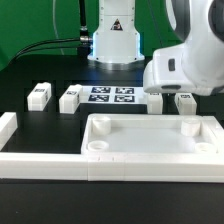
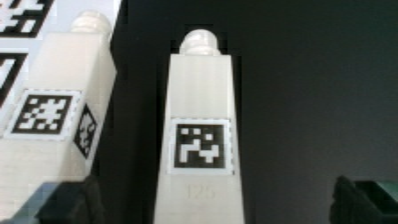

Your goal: Assemble desk

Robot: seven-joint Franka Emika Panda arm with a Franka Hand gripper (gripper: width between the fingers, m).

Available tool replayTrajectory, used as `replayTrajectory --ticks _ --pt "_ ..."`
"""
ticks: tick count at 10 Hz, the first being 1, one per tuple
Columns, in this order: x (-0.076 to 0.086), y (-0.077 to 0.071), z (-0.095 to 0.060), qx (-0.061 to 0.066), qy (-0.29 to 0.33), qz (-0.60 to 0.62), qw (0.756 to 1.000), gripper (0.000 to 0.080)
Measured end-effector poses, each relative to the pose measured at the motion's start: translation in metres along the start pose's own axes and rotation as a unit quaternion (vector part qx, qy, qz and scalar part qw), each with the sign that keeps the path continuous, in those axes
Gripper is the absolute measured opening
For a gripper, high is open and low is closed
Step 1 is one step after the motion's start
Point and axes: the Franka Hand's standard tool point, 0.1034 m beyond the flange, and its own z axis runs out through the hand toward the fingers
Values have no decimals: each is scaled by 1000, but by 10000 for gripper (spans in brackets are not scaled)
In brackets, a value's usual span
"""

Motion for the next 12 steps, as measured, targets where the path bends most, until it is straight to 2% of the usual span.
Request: replayTrajectory --ticks 2,8,9,10,11,12 --pt "6 1 8 0 -32 -1 999 649" --pt "18 0 24 0 -20 -3 1000 649" --pt "18 0 25 0 -20 -3 1000 525" --pt "18 0 25 0 -20 -4 1000 365" --pt "18 0 25 0 -21 -4 1000 365" --pt "18 0 25 0 -20 -5 1000 288"
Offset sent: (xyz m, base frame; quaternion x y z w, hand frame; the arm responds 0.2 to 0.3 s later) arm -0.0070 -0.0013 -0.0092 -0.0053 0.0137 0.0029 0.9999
